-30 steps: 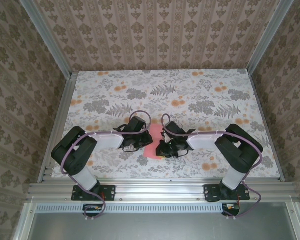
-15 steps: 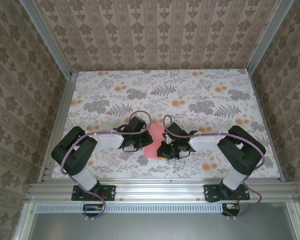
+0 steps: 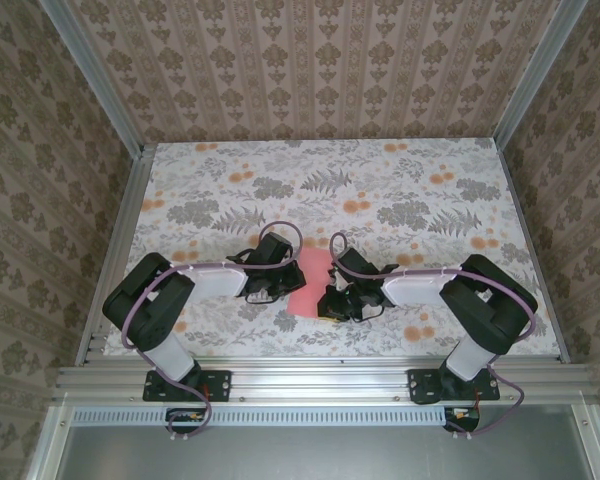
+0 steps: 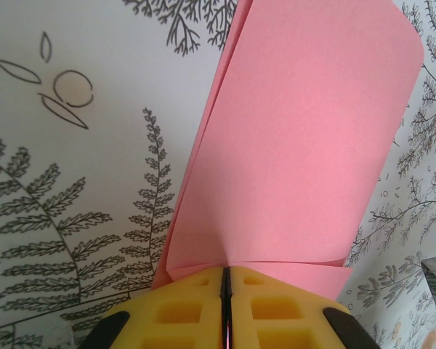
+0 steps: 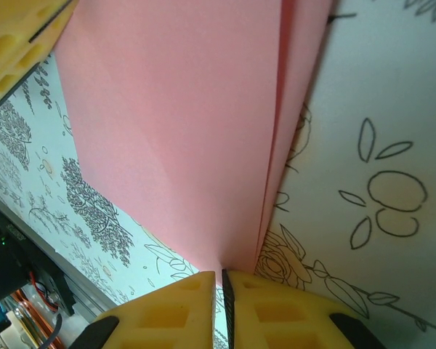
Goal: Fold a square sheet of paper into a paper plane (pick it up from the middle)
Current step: Fold the triangle a second time at the center of the table.
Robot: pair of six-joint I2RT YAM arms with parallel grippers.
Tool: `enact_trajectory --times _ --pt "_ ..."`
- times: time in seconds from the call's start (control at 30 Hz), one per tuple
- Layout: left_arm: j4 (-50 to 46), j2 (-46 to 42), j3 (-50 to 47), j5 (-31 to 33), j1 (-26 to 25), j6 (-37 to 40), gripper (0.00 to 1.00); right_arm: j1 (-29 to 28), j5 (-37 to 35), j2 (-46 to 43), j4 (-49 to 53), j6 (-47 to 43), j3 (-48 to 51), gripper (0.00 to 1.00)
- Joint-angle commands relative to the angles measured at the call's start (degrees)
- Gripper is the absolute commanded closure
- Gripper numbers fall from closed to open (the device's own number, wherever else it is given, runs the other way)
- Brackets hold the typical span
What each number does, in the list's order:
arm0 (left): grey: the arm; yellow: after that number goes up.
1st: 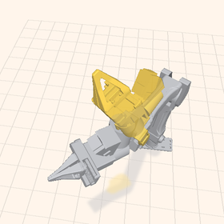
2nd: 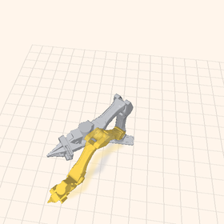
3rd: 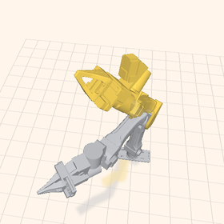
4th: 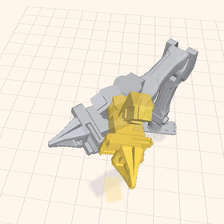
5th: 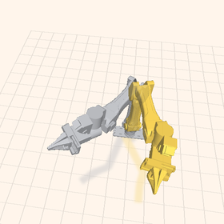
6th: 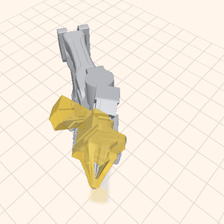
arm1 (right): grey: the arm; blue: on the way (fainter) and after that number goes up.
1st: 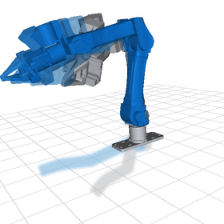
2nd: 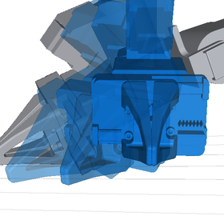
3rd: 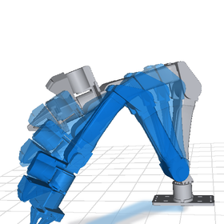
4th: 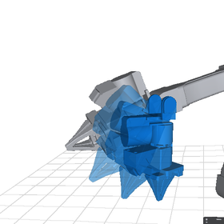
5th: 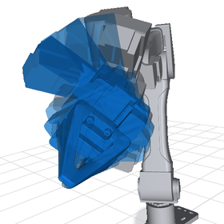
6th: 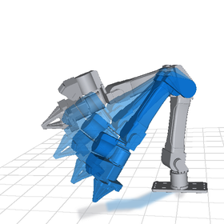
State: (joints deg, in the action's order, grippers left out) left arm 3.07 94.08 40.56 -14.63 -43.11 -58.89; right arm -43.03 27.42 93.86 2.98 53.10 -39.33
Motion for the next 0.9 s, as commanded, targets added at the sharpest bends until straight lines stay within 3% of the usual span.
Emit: enact_trajectory --times 0.0,0.27,0.5,0.77,0.87 --pt "-5.69 2.08 -0.33 1.98 -0.08 0.62 0.90 -0.35 -1.82 0.38 6.94 -0.45 2.64 0.85" --pt "-5.88 1.98 -0.01 1.98 -0.30 0.88 0.90 -0.29 -1.48 -4.90 9.09 -1.23 1.17 0.84" --pt "-7.38 1.65 2.00 1.71 -1.40 1.68 0.90 0.92 -8.48 -9.77 12.20 -4.89 -2.77 0.73" --pt "-8.65 0.48 3.42 2.37 -2.39 1.59 0.89 5.87 -8.79 -5.87 6.04 -5.33 -4.67 0.60" --pt "-8.77 0.22 3.38 2.33 -2.48 1.50 0.89 6.63 -8.70 -3.27 5.75 -5.69 -6.13 0.59"
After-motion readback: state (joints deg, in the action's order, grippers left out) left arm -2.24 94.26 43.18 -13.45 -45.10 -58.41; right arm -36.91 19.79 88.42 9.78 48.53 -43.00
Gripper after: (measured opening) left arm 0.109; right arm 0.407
